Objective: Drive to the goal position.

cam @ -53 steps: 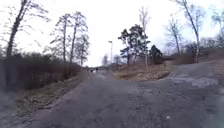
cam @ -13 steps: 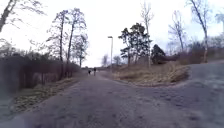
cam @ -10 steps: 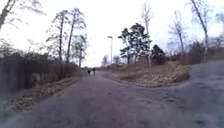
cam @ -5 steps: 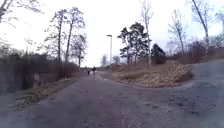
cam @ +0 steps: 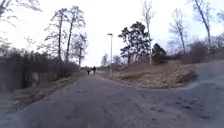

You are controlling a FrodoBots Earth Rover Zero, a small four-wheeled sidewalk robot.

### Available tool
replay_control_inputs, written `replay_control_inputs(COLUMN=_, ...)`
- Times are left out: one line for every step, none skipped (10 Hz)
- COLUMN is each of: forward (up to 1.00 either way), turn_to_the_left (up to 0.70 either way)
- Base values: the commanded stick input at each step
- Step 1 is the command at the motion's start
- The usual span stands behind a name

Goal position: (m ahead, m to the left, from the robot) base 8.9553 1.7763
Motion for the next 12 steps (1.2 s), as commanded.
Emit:
replay_control_inputs(forward=0.50, turn_to_the_left=0.01)
replay_control_inputs(forward=0.50, turn_to_the_left=0.01)
replay_control_inputs(forward=0.50, turn_to_the_left=0.01)
replay_control_inputs(forward=0.50, turn_to_the_left=0.01)
replay_control_inputs(forward=0.50, turn_to_the_left=0.01)
replay_control_inputs(forward=0.50, turn_to_the_left=0.01)
replay_control_inputs(forward=0.50, turn_to_the_left=0.01)
replay_control_inputs(forward=0.50, turn_to_the_left=0.01)
replay_control_inputs(forward=0.50, turn_to_the_left=0.01)
replay_control_inputs(forward=0.50, turn_to_the_left=0.01)
replay_control_inputs(forward=0.50, turn_to_the_left=0.01)
replay_control_inputs(forward=0.50, turn_to_the_left=0.01)
